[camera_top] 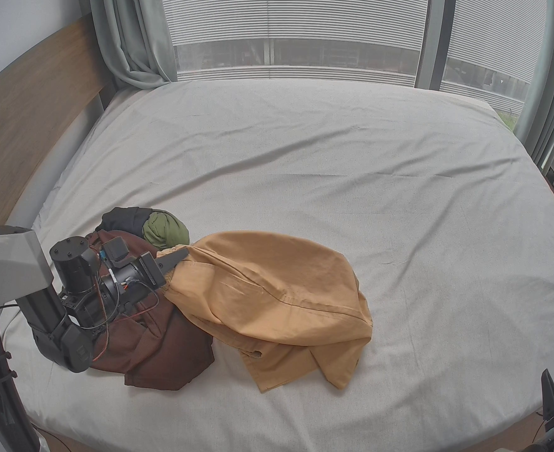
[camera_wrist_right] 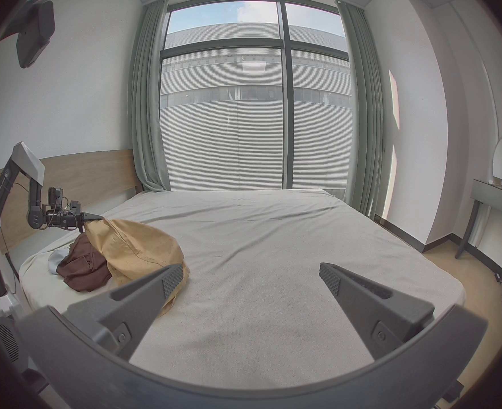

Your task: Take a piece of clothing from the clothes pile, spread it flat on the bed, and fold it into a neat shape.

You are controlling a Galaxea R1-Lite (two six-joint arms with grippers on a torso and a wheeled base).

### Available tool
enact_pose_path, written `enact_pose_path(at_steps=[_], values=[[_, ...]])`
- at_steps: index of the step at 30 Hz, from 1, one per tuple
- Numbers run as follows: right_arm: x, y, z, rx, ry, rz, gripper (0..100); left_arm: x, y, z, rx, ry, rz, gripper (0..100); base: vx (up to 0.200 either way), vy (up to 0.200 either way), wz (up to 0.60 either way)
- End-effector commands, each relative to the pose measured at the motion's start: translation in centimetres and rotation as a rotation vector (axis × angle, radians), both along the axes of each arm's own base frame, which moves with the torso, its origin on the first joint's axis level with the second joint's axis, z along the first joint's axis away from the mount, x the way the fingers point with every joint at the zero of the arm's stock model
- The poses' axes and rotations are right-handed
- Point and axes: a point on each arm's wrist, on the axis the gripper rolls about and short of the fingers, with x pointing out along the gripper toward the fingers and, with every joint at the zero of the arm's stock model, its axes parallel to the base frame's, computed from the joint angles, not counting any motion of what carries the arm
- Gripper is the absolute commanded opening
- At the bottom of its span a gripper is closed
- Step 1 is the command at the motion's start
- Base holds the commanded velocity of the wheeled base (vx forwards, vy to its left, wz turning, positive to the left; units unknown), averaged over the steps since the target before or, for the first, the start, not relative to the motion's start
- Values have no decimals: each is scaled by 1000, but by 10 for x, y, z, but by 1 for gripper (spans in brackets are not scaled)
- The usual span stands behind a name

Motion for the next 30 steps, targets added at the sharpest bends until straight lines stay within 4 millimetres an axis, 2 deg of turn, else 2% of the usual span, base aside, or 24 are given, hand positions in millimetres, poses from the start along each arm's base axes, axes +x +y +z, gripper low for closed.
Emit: enact_pose_path(at_steps=[1,7,19,21,22,24,26,27,30], values=[[0,0,-5,-1,4,0,100,1,4,-5,3,18,11,0,0,0,0],[0,0,-5,-1,4,-1,100,5,5,-13,16,29,27,0,0,0,0],[0,0,-4,13,-8,-3,100,10,20,-7,14,2,71,0,0,0,0],[-4,0,15,4,-131,3,100,10,22,-6,15,-2,74,0,0,0,0],[-8,0,31,3,-194,5,100,10,22,-6,15,-2,76,0,0,0,0],[-10,0,57,13,-215,25,100,10,22,-6,14,-3,76,0,0,0,0],[-8,0,63,19,-203,34,100,10,22,-6,14,-3,76,0,0,0,0],[0,0,70,37,-140,89,100,10,21,-6,14,-3,73,0,0,0,0],[15,1,74,125,-36,222,100,10,21,-6,14,-3,73,0,0,0,0]])
